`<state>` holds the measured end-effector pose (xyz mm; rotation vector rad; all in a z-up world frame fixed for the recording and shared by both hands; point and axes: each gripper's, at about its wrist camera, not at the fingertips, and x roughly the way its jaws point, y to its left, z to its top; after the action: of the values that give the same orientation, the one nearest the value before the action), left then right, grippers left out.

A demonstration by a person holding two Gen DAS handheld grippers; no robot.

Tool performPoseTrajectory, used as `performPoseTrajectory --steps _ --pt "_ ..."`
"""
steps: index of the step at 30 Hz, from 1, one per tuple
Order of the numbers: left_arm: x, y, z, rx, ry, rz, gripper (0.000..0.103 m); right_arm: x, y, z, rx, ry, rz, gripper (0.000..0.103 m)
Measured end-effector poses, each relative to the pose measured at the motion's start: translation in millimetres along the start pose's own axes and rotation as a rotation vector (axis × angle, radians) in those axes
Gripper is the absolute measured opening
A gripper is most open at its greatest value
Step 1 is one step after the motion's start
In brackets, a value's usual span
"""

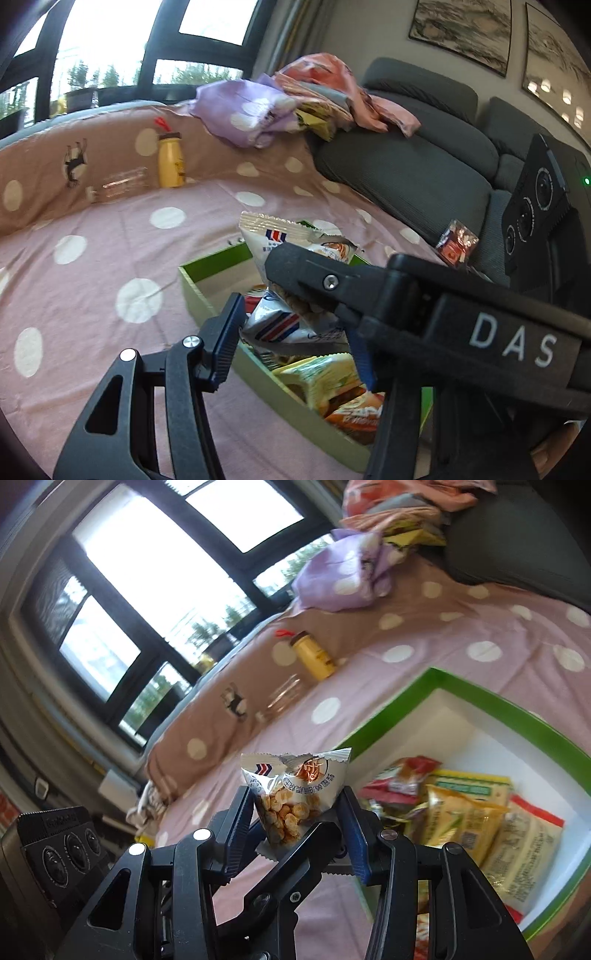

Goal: Organize snacks
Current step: 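Carry the peanut packet into the green box and lower it, then open the right gripper and withdraw it from the box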

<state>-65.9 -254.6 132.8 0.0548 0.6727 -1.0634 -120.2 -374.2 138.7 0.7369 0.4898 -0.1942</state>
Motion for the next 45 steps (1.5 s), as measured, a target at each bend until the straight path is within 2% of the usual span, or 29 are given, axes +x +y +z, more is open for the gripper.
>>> performPoseTrajectory --steps 5,14,28,41,45 --pt "25.4 -13.3 2.6 0.013 0.064 -0.038 0.054 -4.9 -29.9 6.7 0.082 -0.02 -0.042 0.05" --pt "59.5 -24.7 -0.1 0.006 0.172 -0.057 0.053 -2.8 -63.1 7.5 0.181 -0.004 -0.114 0.05" --pt "84.8 -25.3 -9.2 -0.028 0.261 -0.05 0.054 9.4 -91.2 5.9 0.282 0.059 -0.187 0.05" --pt "87.3 -23.7 -10.1 -0.044 0.276 -0.025 0.059 8.4 -92.2 6.2 0.275 0.056 -0.229 0.05" --pt "75.7 -30.1 -7.4 -0.008 0.251 0.038 0.063 2.8 -84.7 6.6 0.23 0.042 -0.275 0.051"
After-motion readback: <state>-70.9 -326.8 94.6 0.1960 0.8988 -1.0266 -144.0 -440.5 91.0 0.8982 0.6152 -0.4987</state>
